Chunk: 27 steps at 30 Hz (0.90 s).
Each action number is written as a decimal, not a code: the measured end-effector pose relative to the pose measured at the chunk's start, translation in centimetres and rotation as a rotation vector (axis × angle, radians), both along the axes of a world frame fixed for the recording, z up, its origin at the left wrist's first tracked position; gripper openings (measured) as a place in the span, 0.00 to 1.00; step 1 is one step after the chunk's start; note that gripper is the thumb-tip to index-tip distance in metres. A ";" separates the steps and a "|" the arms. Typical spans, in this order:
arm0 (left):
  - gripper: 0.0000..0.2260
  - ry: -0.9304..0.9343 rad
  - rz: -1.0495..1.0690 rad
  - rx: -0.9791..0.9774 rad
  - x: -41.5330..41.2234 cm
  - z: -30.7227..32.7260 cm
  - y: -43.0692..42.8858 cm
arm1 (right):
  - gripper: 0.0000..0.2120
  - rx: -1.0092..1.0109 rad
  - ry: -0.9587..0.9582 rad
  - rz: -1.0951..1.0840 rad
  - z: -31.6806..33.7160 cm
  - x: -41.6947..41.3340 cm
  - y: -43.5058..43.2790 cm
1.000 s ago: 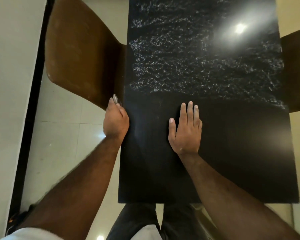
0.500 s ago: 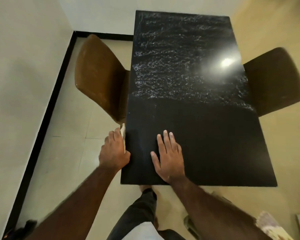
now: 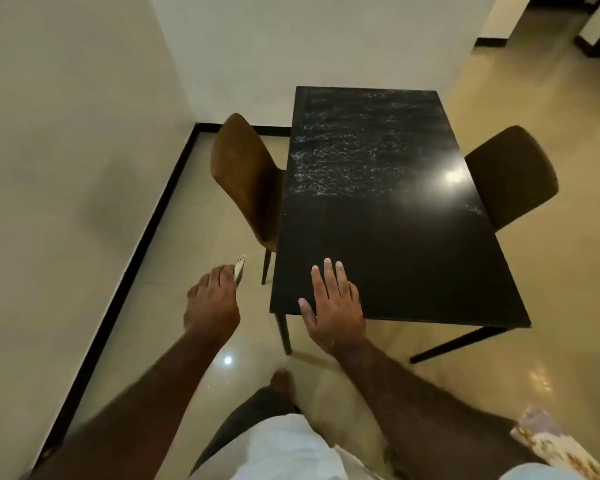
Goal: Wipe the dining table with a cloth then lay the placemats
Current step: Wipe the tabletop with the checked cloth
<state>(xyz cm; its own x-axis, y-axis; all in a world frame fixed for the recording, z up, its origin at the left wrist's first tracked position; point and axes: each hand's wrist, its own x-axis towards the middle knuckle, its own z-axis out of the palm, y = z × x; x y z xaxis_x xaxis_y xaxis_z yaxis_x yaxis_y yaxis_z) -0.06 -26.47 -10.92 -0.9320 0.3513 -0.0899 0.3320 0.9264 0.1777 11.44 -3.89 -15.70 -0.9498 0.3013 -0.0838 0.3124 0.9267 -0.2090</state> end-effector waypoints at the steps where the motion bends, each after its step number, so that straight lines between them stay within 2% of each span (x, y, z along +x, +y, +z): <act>1: 0.24 0.011 0.007 0.006 0.3 0.2 -1.0 | 0.38 -0.009 0.006 0.019 0.5 0.0 -0.9; 11: 0.36 0.131 -0.013 0.018 -3.8 0.5 -10.1 | 0.40 0.002 0.123 0.174 3.7 -7.5 -9.5; 18: 0.39 0.169 -0.003 0.030 -13.0 0.8 -19.2 | 0.42 0.072 0.172 0.216 4.9 -18.7 -18.0; 27: 0.40 0.115 0.008 0.015 -24.0 2.4 -31.6 | 0.44 0.062 0.147 0.178 6.9 -30.4 -30.3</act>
